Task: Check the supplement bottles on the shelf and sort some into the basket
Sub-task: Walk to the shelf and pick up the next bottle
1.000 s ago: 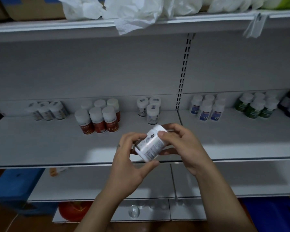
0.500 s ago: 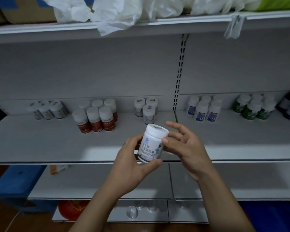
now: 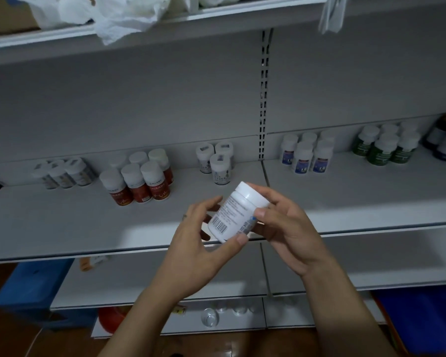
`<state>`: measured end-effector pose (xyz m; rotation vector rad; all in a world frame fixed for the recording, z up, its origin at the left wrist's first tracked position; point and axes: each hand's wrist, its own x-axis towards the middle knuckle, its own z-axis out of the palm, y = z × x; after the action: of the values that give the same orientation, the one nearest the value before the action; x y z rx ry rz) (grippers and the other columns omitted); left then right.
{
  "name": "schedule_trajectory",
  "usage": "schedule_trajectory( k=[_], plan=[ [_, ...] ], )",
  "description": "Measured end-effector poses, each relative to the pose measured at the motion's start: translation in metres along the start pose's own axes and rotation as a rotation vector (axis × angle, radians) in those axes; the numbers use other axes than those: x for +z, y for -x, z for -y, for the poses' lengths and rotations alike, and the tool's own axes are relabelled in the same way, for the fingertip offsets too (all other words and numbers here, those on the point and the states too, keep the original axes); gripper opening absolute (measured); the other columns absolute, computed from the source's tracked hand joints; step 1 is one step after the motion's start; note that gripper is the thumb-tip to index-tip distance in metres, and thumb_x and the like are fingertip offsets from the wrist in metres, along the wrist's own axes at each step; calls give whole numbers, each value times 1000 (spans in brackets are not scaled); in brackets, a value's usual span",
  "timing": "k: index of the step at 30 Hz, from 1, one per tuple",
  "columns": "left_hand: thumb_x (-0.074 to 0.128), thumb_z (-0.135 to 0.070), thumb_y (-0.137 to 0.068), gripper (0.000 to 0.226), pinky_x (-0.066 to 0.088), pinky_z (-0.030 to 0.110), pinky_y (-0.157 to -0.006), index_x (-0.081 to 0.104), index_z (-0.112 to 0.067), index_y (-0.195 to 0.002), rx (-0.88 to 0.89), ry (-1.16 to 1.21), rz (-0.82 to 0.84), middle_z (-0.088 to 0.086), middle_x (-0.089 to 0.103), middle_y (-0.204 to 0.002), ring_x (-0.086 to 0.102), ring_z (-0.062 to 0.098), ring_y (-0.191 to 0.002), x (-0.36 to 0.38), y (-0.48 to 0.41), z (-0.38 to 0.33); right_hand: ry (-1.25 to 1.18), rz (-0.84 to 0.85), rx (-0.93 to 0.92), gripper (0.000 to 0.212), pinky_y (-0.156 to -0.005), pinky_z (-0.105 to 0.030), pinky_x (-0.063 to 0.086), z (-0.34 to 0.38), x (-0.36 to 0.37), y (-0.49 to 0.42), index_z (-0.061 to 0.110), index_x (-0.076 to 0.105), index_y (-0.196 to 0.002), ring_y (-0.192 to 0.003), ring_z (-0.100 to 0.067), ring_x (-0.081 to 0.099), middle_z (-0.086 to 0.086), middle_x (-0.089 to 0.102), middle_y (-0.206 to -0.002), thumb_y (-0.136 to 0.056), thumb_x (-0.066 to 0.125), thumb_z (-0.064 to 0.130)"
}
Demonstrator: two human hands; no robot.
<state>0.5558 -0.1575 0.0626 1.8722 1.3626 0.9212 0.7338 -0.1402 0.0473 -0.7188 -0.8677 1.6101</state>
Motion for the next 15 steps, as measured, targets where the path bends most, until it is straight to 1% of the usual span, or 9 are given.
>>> schedule_trajectory(
  k=[1,3,6,8,9,11,12,13,15],
  plan=[
    [73,-59,-72,58,45,9,-75,53,-38,-123,-17,27,34,-24,61,-108,58,-3,-98,-2,0,-2,-35,30,-4,55,-75,-28,55,-1,-2,0,5,58,-124,-91,-21,66,-14,69,-102,-70,67,4],
    [79,-43,-74,47,46,10,-73,56,-38,-115,-27,44,53,-25,65,-101,62,-1,-91,-3,-2,-5,-67,80,-6,59,-79,-29,55,-2,-6,-1,5,58,-125,-96,-22,65,-15,68,-106,-67,69,6],
    [87,-26,-68,55,46,10,-72,56,-34,-112,1,-11,-60,-18,63,-100,60,1,-91,0,-4,-2,-24,92,14,59,-83,-29,54,-4,-7,-6,7,60,-125,-101,-22,65,-15,68,-111,-67,72,8],
    [88,-25,-66,60,46,12,-73,53,-32,-113,20,-58,-85,-16,59,-106,58,3,-95,4,-5,4,35,54,21,60,-83,-28,55,-5,-4,-7,10,61,-122,-99,-20,66,-12,70,-109,-64,77,11],
    [88,-25,-65,61,46,13,-74,51,-32,-113,14,-66,-86,-15,58,-108,58,4,-96,5,-6,8,77,25,15,59,-82,-26,54,-5,-2,-8,11,61,-121,-98,-19,67,-10,71,-107,-64,78,7],
    [86,-28,-68,58,47,15,-74,50,-33,-112,-4,-79,-71,-14,57,-109,57,2,-95,8,-9,15,230,-49,-18,56,-80,-23,54,-4,2,-8,17,63,-116,-98,-14,68,-1,73,-106,-67,80,-2],
    [84,-29,-70,55,46,14,-74,49,-32,-111,-6,-99,-60,-13,56,-110,55,1,-96,10,-10,18,356,-97,-44,57,-81,-23,54,-4,5,-8,22,63,-114,-99,-12,68,4,73,-106,-66,82,-3],
    [82,-30,-71,52,46,13,-74,49,-32,-111,-9,-119,-50,-12,54,-111,54,-1,-98,12,-11,21,505,-149,-75,61,-82,-23,54,-4,8,-7,28,62,-112,-99,-9,67,9,72,-106,-64,86,1],
    [81,-31,-71,52,46,13,-74,48,-30,-111,-39,-91,-23,-10,52,-112,52,-3,-100,17,-13,24,810,-242,-145,65,-81,-17,51,-5,16,-6,40,58,-107,-96,-1,63,18,67,-104,-56,92,20]
  ],
)
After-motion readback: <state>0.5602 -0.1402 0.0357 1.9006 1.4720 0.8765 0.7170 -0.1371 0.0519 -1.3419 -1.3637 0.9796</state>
